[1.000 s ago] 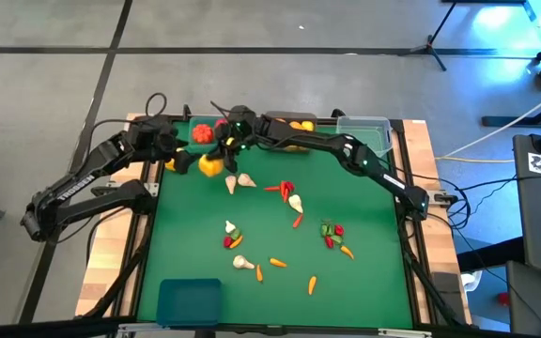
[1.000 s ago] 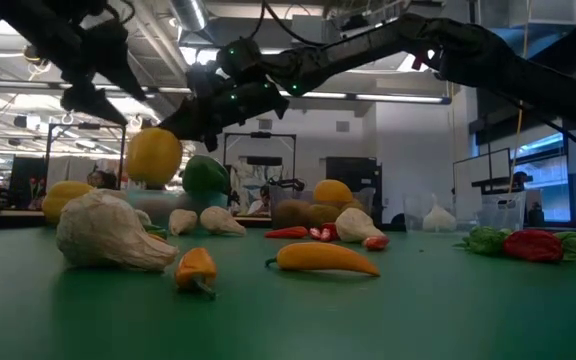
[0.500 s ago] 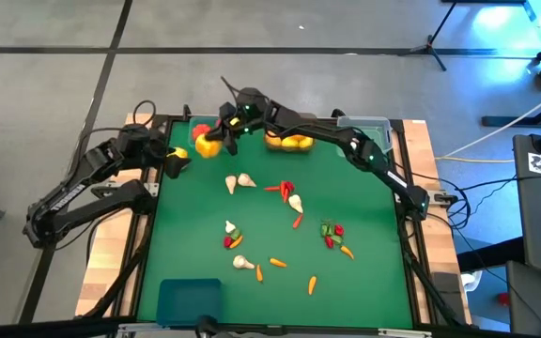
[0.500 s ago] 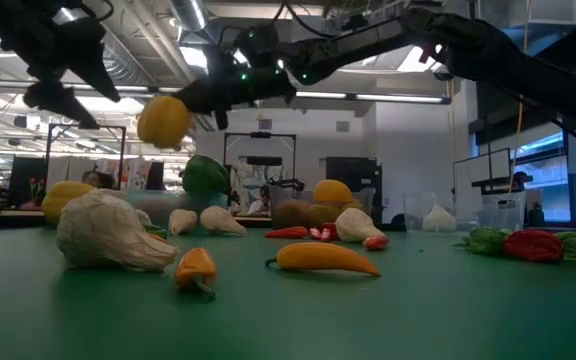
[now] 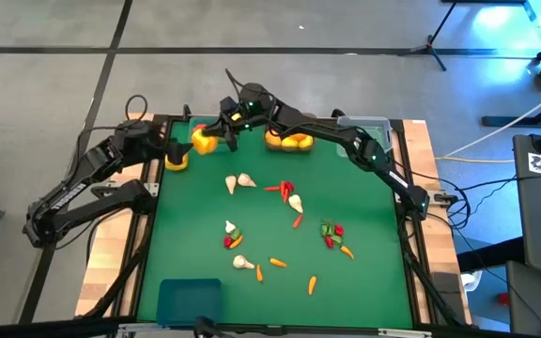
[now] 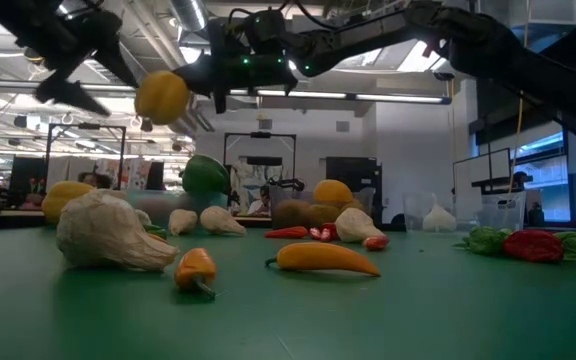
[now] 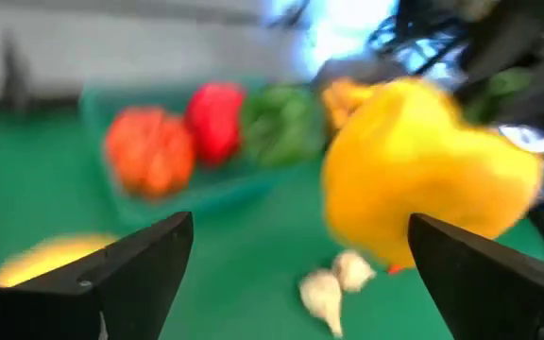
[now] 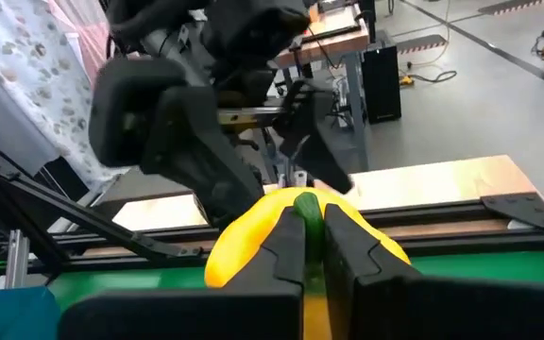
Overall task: Sort produce into baskets
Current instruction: Put the yellow bell pepper into the light blue bin
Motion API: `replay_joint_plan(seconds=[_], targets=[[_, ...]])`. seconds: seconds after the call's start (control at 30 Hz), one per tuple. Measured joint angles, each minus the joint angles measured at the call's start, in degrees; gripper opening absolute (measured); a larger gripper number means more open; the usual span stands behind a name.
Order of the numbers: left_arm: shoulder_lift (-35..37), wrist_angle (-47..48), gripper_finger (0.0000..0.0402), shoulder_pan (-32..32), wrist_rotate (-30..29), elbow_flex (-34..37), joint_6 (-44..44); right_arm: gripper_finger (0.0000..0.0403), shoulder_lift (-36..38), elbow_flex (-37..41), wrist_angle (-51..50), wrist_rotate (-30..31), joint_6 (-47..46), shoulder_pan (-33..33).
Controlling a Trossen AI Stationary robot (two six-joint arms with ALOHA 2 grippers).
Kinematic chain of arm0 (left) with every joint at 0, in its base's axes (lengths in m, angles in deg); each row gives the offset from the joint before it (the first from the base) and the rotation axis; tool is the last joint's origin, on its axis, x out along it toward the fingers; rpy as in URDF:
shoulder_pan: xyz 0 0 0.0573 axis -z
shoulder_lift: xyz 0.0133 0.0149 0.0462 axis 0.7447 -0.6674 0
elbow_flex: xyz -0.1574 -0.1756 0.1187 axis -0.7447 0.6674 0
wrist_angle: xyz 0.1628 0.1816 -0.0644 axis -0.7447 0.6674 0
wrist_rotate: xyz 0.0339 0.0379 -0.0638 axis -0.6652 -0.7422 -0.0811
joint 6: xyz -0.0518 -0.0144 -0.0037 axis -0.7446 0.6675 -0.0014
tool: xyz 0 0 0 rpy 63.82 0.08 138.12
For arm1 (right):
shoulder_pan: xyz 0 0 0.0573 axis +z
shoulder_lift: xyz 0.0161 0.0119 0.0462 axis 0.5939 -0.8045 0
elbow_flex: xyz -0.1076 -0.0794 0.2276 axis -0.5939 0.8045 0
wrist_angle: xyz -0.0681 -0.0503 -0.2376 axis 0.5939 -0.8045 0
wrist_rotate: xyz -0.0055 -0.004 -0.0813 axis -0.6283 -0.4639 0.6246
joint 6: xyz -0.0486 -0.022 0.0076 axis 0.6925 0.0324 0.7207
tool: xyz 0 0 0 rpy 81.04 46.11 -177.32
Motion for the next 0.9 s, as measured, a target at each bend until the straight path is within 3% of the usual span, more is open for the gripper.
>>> replay_joint_plan(seconds=[0.07, 0.23, 0.47, 0.9], targets=[[-0.1, -3.2, 0.0388, 0.0, 2.1, 0.0, 7.5, 0.0003, 0.2, 0.0, 0.2, -0.1, 0.0, 0.0], [0.0, -10.7, 0.0388, 0.1, 16.6, 0.0, 17.0, 0.0003, 1.2, 0.0, 0.2, -0.2, 0.0, -0.2], [-1.7, -11.9, 0.0388, 0.0, 16.7, 0.0, 23.2, 0.0003, 2.2, 0.0, 0.3, -1.6, 0.2, -0.4], [-13.6, -20.2, 0.0389, 0.1, 17.9, 0.0, 22.0, 0.0002, 2.2, 0.0, 0.5, -3.9, 0.1, 0.6]])
